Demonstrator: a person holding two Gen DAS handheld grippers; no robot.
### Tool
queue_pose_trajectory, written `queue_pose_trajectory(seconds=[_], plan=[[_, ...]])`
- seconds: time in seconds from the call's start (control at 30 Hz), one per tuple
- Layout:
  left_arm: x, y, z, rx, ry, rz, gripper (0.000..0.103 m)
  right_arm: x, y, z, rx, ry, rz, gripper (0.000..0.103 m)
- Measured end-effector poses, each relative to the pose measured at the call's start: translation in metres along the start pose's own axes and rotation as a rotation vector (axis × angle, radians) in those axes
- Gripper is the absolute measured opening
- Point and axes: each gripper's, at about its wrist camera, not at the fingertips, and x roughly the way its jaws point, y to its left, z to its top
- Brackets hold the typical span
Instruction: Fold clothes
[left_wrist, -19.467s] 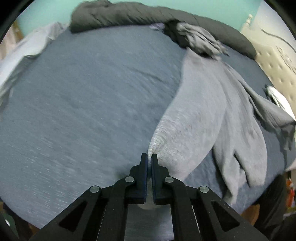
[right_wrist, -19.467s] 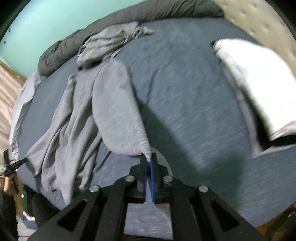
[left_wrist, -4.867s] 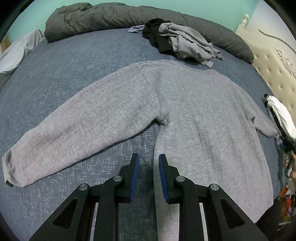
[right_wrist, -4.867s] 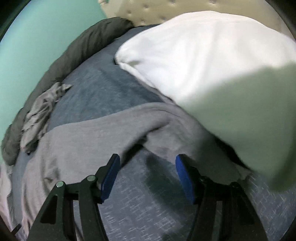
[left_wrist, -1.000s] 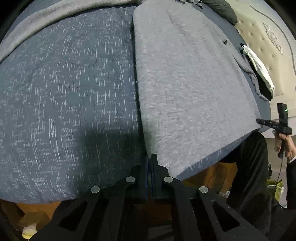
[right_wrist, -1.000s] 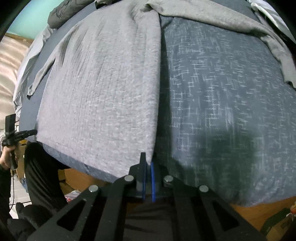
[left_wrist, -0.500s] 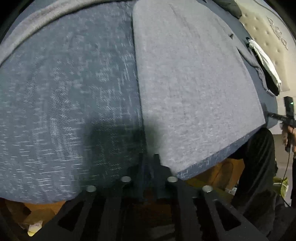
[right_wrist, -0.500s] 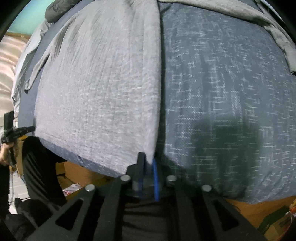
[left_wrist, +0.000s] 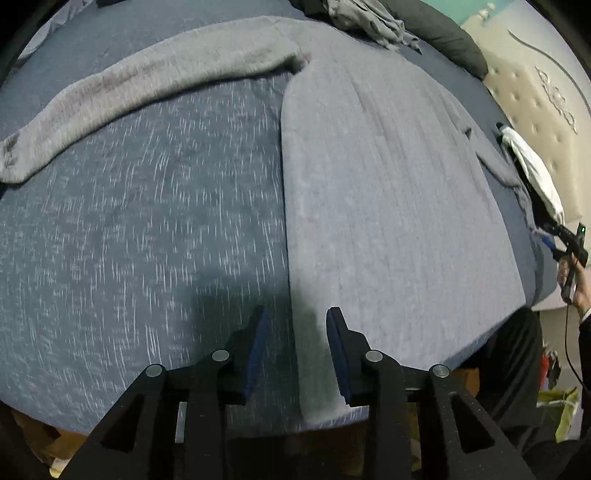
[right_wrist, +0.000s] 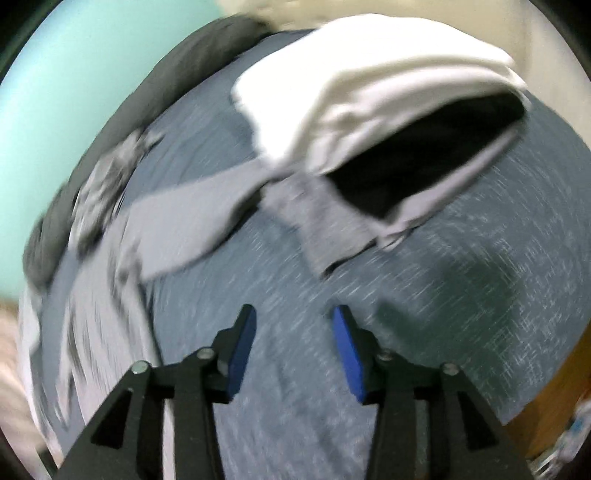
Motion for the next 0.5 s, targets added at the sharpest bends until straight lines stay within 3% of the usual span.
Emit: queue_pose_trajectory(seconds=[0.1,0.17,0.23,0.3,0.5], plan=[[0.005,-0.014,0.001,0.0,-0.001,0.002,0.036,0.007,-0.003,0.013,0.09,-0.023,0.015,0.048],[0.021,-0.036,0.034,0.0,0.001,0.006,0.036,0.022,-0.003,0.021,0.113,-0.041,0.023,0.051],[0.03,-0.045,0.086,-0.001,0.006,0.008,0.036,0.027,-0.009,0.024,0.146,-0.057,0.041,0.054],[0.024,-0.037,0.062,-0.002,0.009,0.013,0.036,0.042,-0.014,0.026,0.202,-0.062,0.062,0.055],[0.029,-0.032,0.069,-0.014,0.027,0.022,0.036,0.066,-0.026,0.026,0.312,-0.078,0.072,0.055]])
